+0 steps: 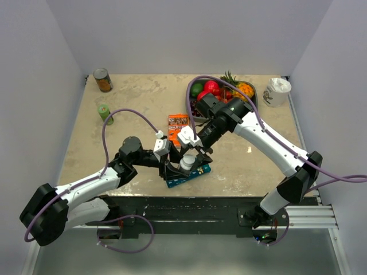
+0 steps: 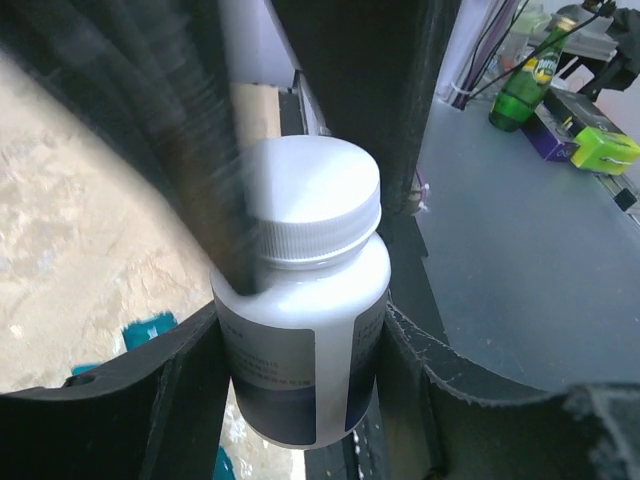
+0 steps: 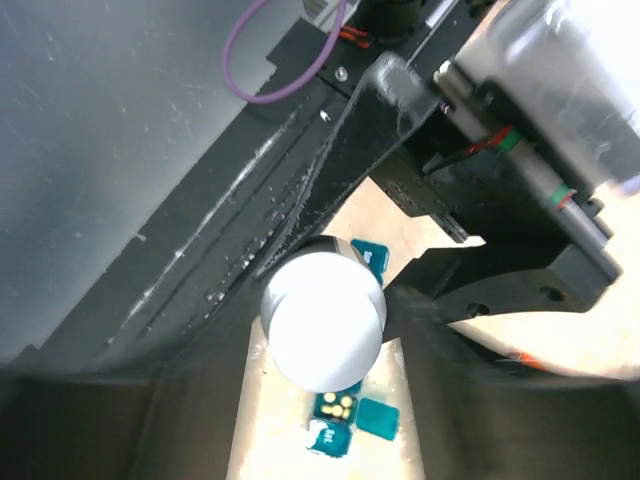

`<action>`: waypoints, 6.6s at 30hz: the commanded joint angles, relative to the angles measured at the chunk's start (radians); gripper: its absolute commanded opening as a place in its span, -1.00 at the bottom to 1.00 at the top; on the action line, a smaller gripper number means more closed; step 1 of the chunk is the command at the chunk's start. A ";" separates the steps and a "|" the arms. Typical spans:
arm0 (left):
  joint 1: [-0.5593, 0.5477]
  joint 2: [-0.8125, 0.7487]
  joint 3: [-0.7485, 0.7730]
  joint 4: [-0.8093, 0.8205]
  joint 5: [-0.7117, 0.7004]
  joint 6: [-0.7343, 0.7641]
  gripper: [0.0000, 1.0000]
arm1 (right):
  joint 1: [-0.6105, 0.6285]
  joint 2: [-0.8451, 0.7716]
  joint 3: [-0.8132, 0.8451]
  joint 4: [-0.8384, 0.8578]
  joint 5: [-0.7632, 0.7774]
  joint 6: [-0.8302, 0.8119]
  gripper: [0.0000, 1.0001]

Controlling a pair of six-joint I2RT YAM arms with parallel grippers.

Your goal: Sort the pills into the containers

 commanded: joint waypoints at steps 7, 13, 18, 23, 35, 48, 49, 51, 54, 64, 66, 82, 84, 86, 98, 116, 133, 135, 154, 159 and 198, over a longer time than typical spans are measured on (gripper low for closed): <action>-0.002 -0.082 0.061 -0.106 -0.168 0.119 -1.00 | 0.011 -0.133 0.034 0.189 0.163 0.442 0.79; -0.004 -0.140 0.069 -0.224 -0.315 0.128 -1.00 | -0.019 -0.194 -0.059 0.390 0.314 0.739 0.73; -0.016 -0.152 0.082 -0.253 -0.380 0.128 -1.00 | -0.024 -0.177 -0.127 0.492 0.406 0.874 0.72; -0.034 -0.137 0.104 -0.272 -0.417 0.144 -1.00 | -0.026 -0.138 -0.111 0.513 0.406 0.915 0.71; -0.040 -0.148 0.110 -0.287 -0.423 0.171 -1.00 | -0.024 -0.102 -0.076 0.440 0.268 0.860 -0.56; -0.040 -0.235 0.038 -0.076 -0.150 0.116 -1.00 | -0.024 -0.021 0.114 -0.065 -0.166 0.064 -0.71; -0.040 -0.237 0.038 -0.074 -0.145 0.113 -1.00 | -0.023 -0.013 0.129 -0.071 -0.180 0.059 -0.71; -0.040 -0.241 0.038 -0.076 -0.145 0.112 -1.00 | -0.023 0.005 0.146 -0.080 -0.192 0.071 -0.71; -0.040 -0.249 0.036 -0.082 -0.162 0.115 -1.00 | -0.016 0.010 0.151 -0.033 -0.142 0.150 -0.70; -0.040 -0.261 0.027 -0.034 -0.245 0.101 -1.00 | -0.013 -0.030 -0.014 0.215 -0.028 0.439 -0.68; -0.040 -0.275 0.016 -0.016 -0.299 0.095 -1.00 | -0.012 -0.041 -0.045 0.326 0.012 0.564 -0.64; -0.040 -0.246 -0.046 -0.034 -0.448 0.047 -1.00 | -0.056 -0.059 0.057 0.334 0.069 0.708 0.93; -0.042 -0.258 -0.054 -0.049 -0.446 0.047 -1.00 | -0.075 -0.056 0.112 0.276 0.061 0.682 0.98; -0.039 -0.263 -0.056 -0.066 -0.437 0.046 -1.00 | -0.092 -0.067 0.163 0.260 0.078 0.681 0.98; -0.025 -0.194 0.024 -0.164 -0.379 -0.057 -1.00 | -0.096 -0.095 0.080 0.350 0.266 0.865 0.97; -0.025 -0.116 0.099 -0.247 -0.244 0.047 -1.00 | -0.010 0.007 0.068 0.073 0.203 0.421 0.11; -0.039 -0.228 0.064 -0.140 -0.636 0.168 -1.00 | -0.012 0.096 -0.105 0.398 0.184 1.043 -0.32; -0.040 -0.215 0.053 -0.138 -0.650 0.179 -1.00 | -0.012 0.105 -0.088 0.397 0.179 1.053 -0.31; -0.040 -0.229 -0.007 -0.240 -0.299 0.145 -1.00 | -0.154 -0.036 0.130 -0.106 -0.020 -0.020 0.98; -0.040 -0.169 0.030 -0.230 -0.178 0.121 -1.00 | -0.064 -0.102 0.021 -0.100 0.004 -0.172 0.98; -0.338 -0.141 -0.010 0.130 -1.236 0.342 -1.00 | -0.052 0.102 -0.070 0.444 0.464 1.006 -0.53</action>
